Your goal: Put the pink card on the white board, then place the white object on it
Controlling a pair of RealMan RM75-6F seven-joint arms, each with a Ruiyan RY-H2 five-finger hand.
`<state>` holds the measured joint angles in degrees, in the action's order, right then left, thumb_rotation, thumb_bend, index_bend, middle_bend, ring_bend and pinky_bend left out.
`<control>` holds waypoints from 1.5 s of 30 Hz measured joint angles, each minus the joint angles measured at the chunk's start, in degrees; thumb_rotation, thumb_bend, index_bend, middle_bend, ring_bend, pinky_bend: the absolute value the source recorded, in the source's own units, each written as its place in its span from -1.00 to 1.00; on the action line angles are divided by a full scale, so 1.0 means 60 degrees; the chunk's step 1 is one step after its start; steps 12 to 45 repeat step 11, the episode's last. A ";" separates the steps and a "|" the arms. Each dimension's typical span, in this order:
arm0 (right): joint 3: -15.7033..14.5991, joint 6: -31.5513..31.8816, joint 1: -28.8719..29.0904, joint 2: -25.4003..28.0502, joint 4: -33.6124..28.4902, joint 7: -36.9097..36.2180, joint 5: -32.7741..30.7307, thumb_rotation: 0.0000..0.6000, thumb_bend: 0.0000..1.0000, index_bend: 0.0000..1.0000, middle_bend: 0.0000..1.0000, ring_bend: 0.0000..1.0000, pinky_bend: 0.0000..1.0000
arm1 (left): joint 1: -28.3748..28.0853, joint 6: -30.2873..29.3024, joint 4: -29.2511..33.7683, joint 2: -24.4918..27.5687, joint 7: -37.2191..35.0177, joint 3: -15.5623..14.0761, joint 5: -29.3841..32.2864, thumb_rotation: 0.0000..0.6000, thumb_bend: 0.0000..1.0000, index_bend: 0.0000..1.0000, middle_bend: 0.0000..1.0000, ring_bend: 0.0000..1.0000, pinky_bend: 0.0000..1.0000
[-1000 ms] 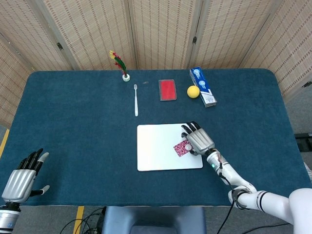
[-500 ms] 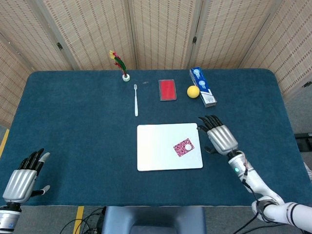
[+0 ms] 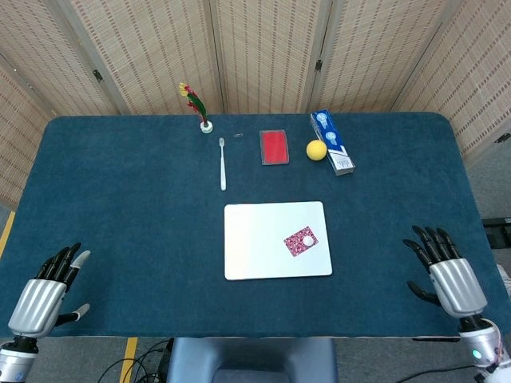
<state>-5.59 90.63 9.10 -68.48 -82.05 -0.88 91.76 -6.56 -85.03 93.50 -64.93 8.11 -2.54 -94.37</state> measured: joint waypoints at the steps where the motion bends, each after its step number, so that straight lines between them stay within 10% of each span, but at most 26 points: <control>1: -0.0016 0.0033 -0.0083 -0.0007 0.0081 0.0088 0.0002 1.00 -0.76 -0.65 -0.92 -1.00 -1.00 | 0.0003 -0.0015 -0.0009 0.0007 -0.0035 -0.0018 -0.0056 1.00 -0.66 -0.89 -1.00 -1.00 -0.62; 45: 0.0076 -0.0278 -0.0238 0.0271 -0.0414 0.0366 0.0095 1.00 -0.76 -0.67 -0.92 -1.00 -1.00 | 0.0202 -0.0228 -0.0021 -0.0004 0.0270 -0.0008 0.0064 1.00 -0.66 -0.89 -1.00 -1.00 -0.62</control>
